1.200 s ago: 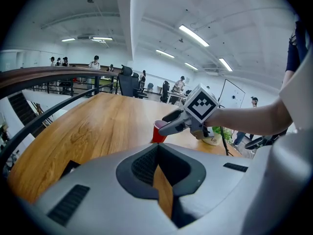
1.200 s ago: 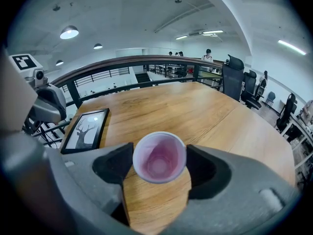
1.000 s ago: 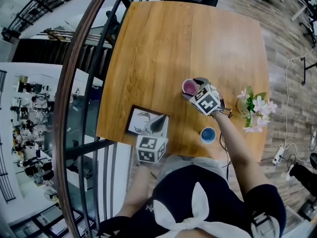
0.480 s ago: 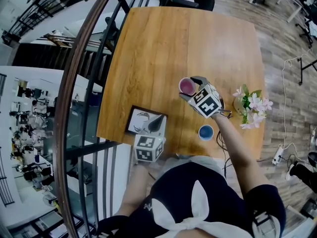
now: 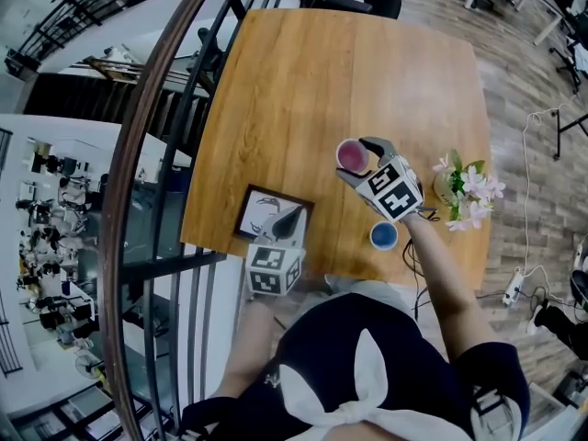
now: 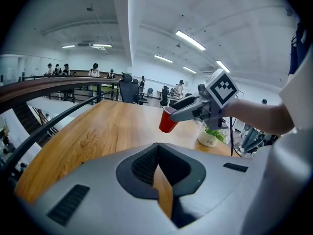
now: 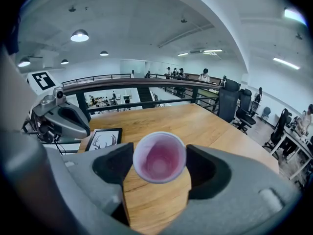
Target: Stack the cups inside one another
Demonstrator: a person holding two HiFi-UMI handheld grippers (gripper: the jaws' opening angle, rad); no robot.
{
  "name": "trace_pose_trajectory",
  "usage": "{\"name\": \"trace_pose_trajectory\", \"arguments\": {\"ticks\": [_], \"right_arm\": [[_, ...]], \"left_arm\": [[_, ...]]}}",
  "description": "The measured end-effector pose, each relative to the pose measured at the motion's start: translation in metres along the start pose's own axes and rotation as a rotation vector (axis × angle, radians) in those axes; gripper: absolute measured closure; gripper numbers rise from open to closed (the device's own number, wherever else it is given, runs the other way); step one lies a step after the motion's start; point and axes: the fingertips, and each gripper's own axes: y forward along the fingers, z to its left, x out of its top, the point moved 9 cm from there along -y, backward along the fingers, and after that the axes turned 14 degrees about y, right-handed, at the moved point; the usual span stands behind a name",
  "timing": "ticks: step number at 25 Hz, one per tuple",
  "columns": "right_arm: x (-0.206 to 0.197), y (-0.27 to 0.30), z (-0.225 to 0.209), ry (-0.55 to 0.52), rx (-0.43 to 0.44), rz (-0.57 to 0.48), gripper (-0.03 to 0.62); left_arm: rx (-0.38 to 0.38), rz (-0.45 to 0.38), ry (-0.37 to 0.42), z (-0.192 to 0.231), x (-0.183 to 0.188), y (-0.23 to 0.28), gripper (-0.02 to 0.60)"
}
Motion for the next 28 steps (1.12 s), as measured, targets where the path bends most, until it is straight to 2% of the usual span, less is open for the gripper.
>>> {"name": "trace_pose_trajectory", "arguments": {"ticks": [11,28], "right_arm": [[-0.002,-0.032,0.024,0.003,-0.002,-0.057,0.258],[-0.034,-0.079,0.046,0.035,-0.047,-0.071,0.258]], "left_arm": [[-0.008,-0.016,0.002,-0.013,-0.008,-0.016,0.565],[-0.061,-0.048,0.038,-0.051,-0.011,-0.028,0.565]]}}
